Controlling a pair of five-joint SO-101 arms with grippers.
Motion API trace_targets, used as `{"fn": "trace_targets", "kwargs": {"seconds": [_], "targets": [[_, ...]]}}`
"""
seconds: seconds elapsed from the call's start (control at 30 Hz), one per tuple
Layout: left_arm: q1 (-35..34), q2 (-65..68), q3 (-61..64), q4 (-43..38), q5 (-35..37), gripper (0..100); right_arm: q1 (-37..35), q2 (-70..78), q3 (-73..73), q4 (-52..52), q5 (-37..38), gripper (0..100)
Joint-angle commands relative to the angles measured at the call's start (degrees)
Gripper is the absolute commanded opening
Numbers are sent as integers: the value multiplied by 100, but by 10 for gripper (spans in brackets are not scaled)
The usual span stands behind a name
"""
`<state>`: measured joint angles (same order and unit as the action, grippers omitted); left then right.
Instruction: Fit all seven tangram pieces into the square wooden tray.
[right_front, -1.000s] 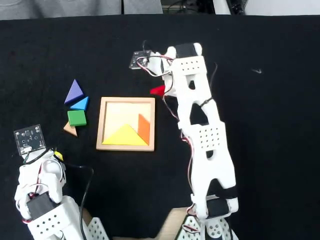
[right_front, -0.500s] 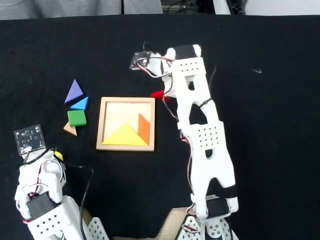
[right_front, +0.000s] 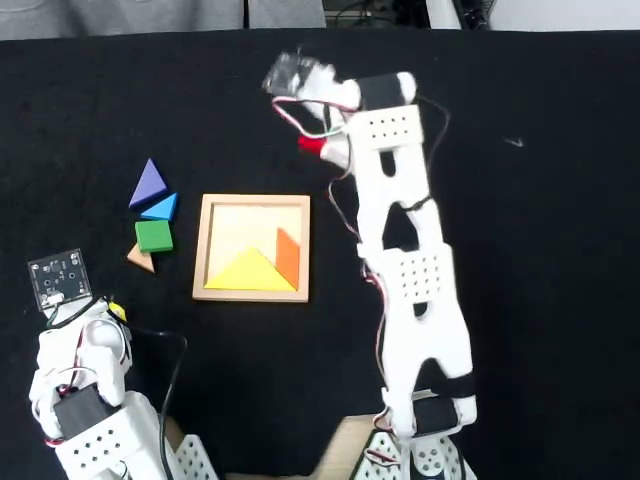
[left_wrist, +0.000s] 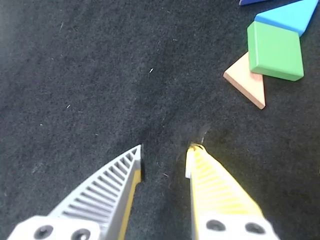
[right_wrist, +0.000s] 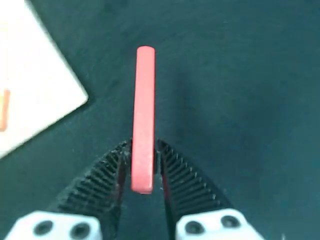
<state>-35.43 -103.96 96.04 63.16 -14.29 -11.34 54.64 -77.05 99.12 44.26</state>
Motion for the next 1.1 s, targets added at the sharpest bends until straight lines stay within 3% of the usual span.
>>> {"fn": "trace_targets", "kwargs": {"seconds": [0.0, 0.13, 0.4, 0.67, 0.77, 1.07], "targets": [[66, -44, 48, -114, -62, 159, 123, -1297, 180, 211, -1820, 10], [57, -44, 48, -97, -62, 158, 26, -2378, 1763, 211, -3314, 11], [57, -44, 48, -97, -62, 158, -1204, -4312, 4787, 141, -5284, 11], [66, -44, 48, -105, -62, 159, -1925, -4558, 6202, -1319, -7543, 11], [66, -44, 48, -105, -62, 159, -2145, -4558, 6580, -1969, -7903, 11], [66, -44, 48, -105, -62, 159, -2796, -4426, 7160, -3358, -8053, 11]]}}
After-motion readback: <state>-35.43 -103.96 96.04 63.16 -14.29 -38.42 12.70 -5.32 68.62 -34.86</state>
